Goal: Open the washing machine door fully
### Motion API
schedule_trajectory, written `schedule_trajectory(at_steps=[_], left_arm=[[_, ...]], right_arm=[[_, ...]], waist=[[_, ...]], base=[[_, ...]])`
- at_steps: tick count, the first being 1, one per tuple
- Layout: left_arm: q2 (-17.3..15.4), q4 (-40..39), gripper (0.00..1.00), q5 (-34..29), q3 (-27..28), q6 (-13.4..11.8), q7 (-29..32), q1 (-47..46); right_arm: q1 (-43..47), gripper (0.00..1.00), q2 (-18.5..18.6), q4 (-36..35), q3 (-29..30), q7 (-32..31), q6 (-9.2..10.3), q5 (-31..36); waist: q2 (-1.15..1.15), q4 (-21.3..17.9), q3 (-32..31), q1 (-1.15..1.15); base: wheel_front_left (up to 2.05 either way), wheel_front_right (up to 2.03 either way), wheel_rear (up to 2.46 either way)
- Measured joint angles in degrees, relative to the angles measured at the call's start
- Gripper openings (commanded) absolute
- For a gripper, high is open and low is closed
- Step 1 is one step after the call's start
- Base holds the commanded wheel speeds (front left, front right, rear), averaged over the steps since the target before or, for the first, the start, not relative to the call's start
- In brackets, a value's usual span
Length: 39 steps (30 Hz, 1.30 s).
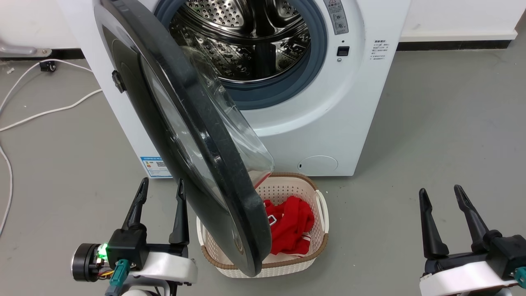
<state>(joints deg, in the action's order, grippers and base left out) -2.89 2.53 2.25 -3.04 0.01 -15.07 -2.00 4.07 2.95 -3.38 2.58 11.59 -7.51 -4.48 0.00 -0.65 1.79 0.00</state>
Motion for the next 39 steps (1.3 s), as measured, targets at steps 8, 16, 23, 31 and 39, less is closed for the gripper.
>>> schedule_trajectory(at_steps=[8, 16, 23, 31, 39], left_arm=[[0.0, -0.01, 0.36, -0.15, -0.08, 0.27, 0.0, 0.0], [0.0, -2.6, 0.0, 0.85, 0.12, 0.16, 0.0, -0.23], [0.0, -10.59, 0.0, 1.4, 0.7, -0.07, -0.01, -2.16], [-0.73, -24.21, 0.0, -2.69, 0.65, -0.62, -0.01, -5.34], [-2.25, -35.16, 0.0, -5.41, -1.8, -1.23, -0.01, -7.44]], right_arm=[[-0.03, 1.0, 0.0, 0.65, 0.33, 0.42, 0.0, -1.07], [-0.18, 1.0, 0.0, 1.07, 0.33, 0.48, 0.0, -1.69], [-0.28, 1.0, 0.0, 1.38, 0.49, 0.47, 0.0, -2.35], [-0.29, 1.0, 0.0, 2.27, 0.68, 0.41, 0.0, -2.63], [-0.29, 1.0, 0.0, 2.85, 0.74, 0.16, 0.0, -3.14]], waist=[[0.0, -0.06, 0.0, 0.0], [0.0, 0.08, 0.34, 0.0], [0.0, 0.53, 0.51, 0.0], [0.0, 0.93, 0.09, 0.0], [0.0, 0.8, -0.21, 0.0]], base=[[0.0, 0.0, 0.0], [0.0, 0.0, 0.0], [0.0, 0.0, 0.0], [0.0, 0.0, 0.0], [0.0, 0.0, 0.0]])
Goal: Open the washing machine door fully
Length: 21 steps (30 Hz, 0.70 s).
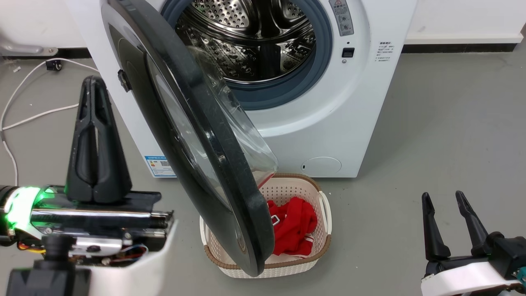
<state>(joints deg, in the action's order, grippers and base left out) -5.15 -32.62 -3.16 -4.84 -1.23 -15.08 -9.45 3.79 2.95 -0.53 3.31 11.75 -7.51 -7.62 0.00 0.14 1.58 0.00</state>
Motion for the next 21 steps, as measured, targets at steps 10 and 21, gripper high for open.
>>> schedule_trajectory(at_steps=[10, 21], left_arm=[[0.77, 2.1, 0.0, 4.31, -12.96, 4.35, 0.07, 2.61], [1.59, 14.7, 0.0, 10.14, -21.3, 4.43, 11.59, 9.87]], right_arm=[[0.01, 1.0, 0.0, 0.54, 0.03, -0.25, 0.0, -0.63], [0.07, 1.0, 0.0, 1.37, -0.51, -0.96, 0.0, -1.26]], waist=[[0.0, -0.19, -0.28, 0.0], [0.0, -0.52, -0.04, 0.0]], base=[[0.0, 0.0, 0.0], [0.0, 0.0, 0.0]])
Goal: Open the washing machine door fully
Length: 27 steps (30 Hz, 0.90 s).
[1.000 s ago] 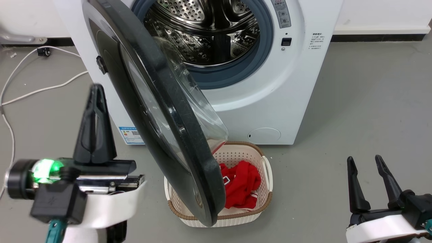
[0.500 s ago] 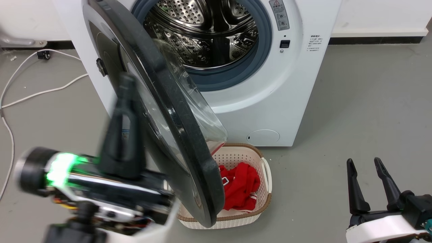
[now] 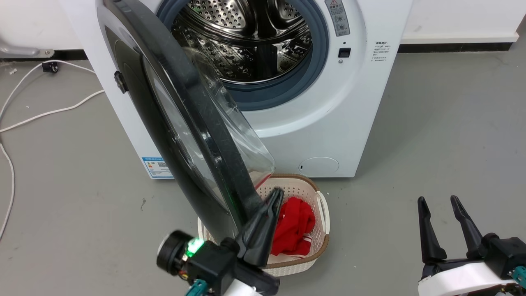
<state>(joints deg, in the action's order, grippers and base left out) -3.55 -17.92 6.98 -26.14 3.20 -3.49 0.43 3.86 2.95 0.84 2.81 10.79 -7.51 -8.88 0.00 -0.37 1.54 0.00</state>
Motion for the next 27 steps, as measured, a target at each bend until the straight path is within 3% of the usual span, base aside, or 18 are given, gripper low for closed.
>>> schedule_trajectory(at_steps=[15, 27], left_arm=[[0.66, 15.93, 0.0, 2.15, -1.11, -4.1, -2.3, -2.43], [0.71, 16.47, 0.0, 2.86, -0.31, -8.13, -4.35, -1.16]], right_arm=[[-0.32, 1.0, -0.01, 1.3, -1.04, 0.0, 0.01, -1.02], [-0.32, 1.0, -0.01, 2.02, -1.46, -0.23, 0.0, -1.76]], waist=[[0.0, -0.66, 0.47, 0.0], [0.0, -0.67, 0.31, 0.0]], base=[[0.0, 0.0, 0.0], [0.0, 0.0, 0.0]])
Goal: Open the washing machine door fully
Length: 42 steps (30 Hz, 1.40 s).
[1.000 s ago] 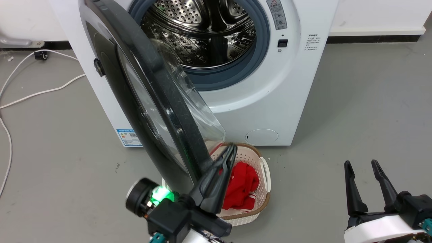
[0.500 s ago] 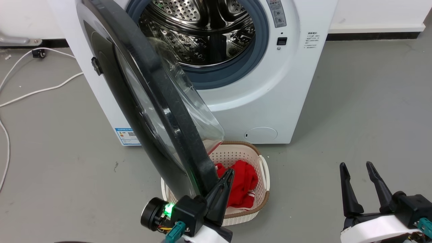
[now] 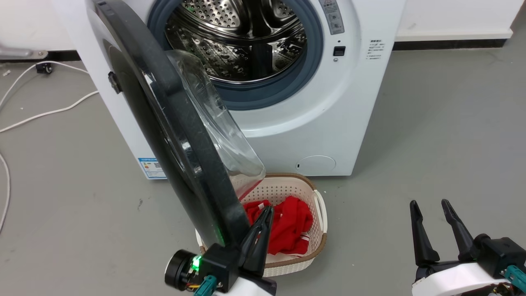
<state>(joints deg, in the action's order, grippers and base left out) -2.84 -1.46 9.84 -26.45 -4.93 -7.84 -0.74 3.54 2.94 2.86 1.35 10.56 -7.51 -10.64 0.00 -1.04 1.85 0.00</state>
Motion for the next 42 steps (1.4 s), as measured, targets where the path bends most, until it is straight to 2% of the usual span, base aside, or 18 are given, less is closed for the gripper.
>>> schedule_trajectory(at_steps=[8, 18, 27, 32, 42], left_arm=[[-1.68, -4.71, 0.0, 0.11, 0.69, -2.14, 0.11, 4.94], [-2.38, -8.45, 0.0, 0.59, 1.27, -4.52, 0.6, 9.56], [-4.23, -7.37, 0.0, 1.12, 4.61, -5.73, -0.19, 9.49], [-5.89, -6.0, 0.0, 2.03, 8.36, -6.87, -0.93, 8.59], [-9.4, -1.38, 0.0, 7.08, 19.03, -8.32, -3.72, 3.08]], right_arm=[[0.14, 1.0, 0.01, -0.51, 0.48, -0.55, 0.0, 0.02], [0.16, 1.0, 0.0, -1.78, 1.09, -1.23, 0.01, 0.53], [0.03, 1.0, -0.01, -2.61, 0.1, -2.07, 0.0, 0.62], [0.02, 1.0, -0.01, -2.88, 0.04, -2.54, 0.0, 0.63], [-1.07, 1.0, -0.01, -3.45, 0.33, -3.09, 0.01, 0.64]], waist=[[0.0, 3.98, 0.23, 0.0], [0.0, 13.61, 0.59, -0.01], [0.0, 21.91, 0.97, -0.01], [0.0, 23.04, 1.18, -0.01], [0.0, 22.06, 3.6, -0.01]], base=[[0.0, 0.0, 0.0], [0.0, 0.0, 0.0], [0.0, 0.0, 0.0], [0.0, 0.0, 0.0], [0.0, 0.0, 0.0]])
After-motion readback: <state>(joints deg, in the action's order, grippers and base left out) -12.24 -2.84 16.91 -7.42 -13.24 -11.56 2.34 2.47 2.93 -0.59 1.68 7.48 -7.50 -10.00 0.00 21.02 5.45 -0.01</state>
